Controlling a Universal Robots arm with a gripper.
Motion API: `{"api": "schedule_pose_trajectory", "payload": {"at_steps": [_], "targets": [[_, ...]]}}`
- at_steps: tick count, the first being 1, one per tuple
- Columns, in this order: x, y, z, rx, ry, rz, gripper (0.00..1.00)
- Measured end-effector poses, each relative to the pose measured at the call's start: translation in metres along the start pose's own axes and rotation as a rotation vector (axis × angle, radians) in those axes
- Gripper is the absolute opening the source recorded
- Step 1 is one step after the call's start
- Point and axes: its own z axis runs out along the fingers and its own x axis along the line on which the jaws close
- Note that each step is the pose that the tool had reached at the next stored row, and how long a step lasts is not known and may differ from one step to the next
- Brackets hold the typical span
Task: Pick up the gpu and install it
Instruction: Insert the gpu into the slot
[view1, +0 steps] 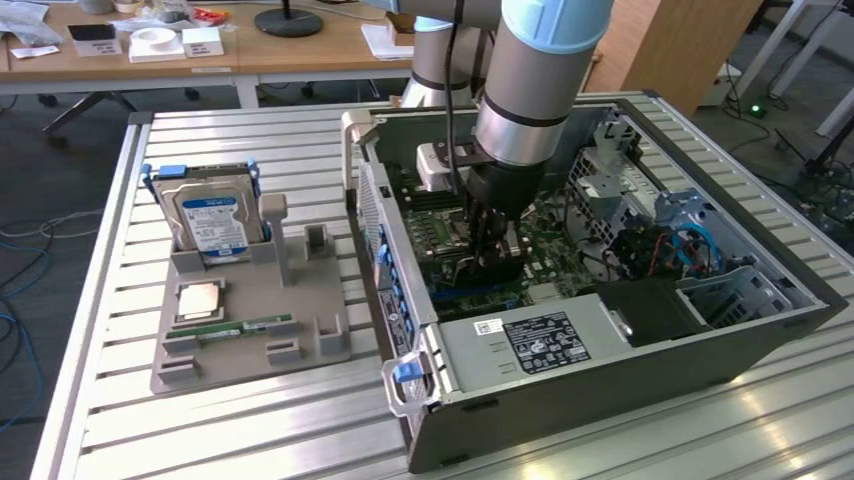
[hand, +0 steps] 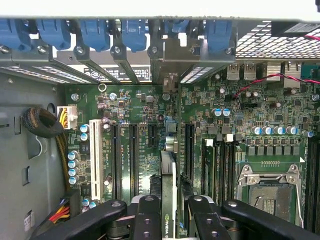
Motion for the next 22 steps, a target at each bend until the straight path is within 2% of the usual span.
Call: {"api": "schedule_pose_trajectory", "payload": {"at_steps": [22], "targets": [[0.0009, 0.0005, 0.0025, 0.0002, -0.0003, 0.000, 0.25]]}}
